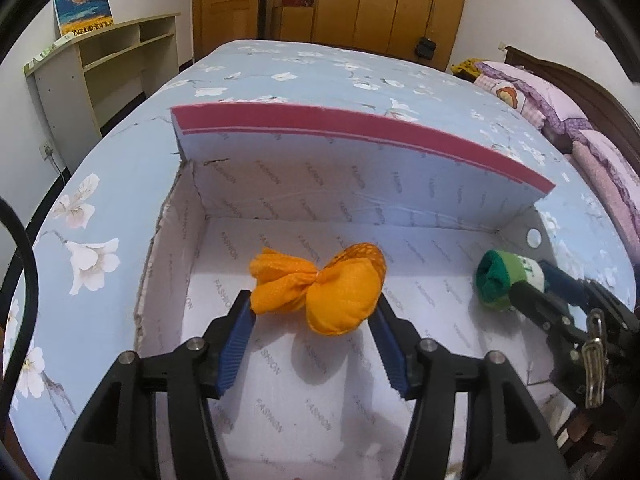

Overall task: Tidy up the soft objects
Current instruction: 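Lower the orange bow into the box and open the left gripper while the right gripper drops the sock inside, then withdraw both grippers from the box back over the pile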

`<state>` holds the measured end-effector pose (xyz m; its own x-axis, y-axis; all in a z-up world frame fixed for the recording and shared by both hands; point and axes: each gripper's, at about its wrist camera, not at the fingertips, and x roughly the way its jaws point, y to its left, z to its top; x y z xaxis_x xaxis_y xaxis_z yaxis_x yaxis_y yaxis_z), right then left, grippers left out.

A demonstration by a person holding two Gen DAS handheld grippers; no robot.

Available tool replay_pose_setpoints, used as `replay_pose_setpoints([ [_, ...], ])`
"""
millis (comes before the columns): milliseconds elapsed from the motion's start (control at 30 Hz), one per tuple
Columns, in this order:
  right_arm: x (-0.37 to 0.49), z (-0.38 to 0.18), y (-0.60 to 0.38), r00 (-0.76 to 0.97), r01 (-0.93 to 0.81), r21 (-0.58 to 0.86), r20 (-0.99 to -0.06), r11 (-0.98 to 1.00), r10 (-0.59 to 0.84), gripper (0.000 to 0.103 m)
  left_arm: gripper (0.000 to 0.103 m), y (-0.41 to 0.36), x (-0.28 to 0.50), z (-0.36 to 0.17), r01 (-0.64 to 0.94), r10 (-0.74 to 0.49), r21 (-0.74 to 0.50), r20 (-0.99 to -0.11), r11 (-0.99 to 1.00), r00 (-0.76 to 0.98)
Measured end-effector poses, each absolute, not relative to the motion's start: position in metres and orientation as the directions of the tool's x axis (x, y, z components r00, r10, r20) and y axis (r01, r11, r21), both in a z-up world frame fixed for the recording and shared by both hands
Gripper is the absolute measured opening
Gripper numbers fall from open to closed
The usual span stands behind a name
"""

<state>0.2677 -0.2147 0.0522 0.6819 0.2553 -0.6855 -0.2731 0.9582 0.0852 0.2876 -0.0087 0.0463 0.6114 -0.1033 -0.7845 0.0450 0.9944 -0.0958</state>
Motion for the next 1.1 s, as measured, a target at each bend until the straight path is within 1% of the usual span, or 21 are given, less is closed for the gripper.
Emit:
replay_pose_setpoints([
  [100, 0.266, 0.053, -0.216, 0.677, -0.283, 0.102, -0.683, 0.954, 0.274, 0.056, 0.063, -0.009, 0.283, 0.052, 0.062, -0.099, -0.077, -0.779, 0.995, 0.619],
  [167, 0.266, 0.055, -0.217, 0.671, -0.285, 0.111, -0.686, 0.952, 0.281, 0.058, 0.068, -0.012, 0.281, 0.054, 0.080, -0.102, -0.067, -0.773, 0.995, 0.626],
  [267, 0.266, 0.057, -0.217, 0.671, -0.288, 0.103, -0.687, 0.952, 0.277, 0.058, 0.068, -0.018, 0.284, 0.056, 0.098, -0.084, -0.029, -0.773, 0.995, 0.629],
  [600, 0.266, 0.064, -0.226, 0.667, -0.291, 0.121, -0.686, 0.949, 0.291, 0.059, 0.068, -0.019, 0.281, 0.063, 0.126, -0.117, -0.047, -0.764, 0.991, 0.634],
  [1100, 0.247, 0.080, -0.220, 0.652, -0.351, 0.135, -0.675, 0.927, 0.345, 0.059, 0.068, -0.031, 0.264, 0.070, 0.190, -0.130, -0.009, -0.763, 0.982, 0.633],
])
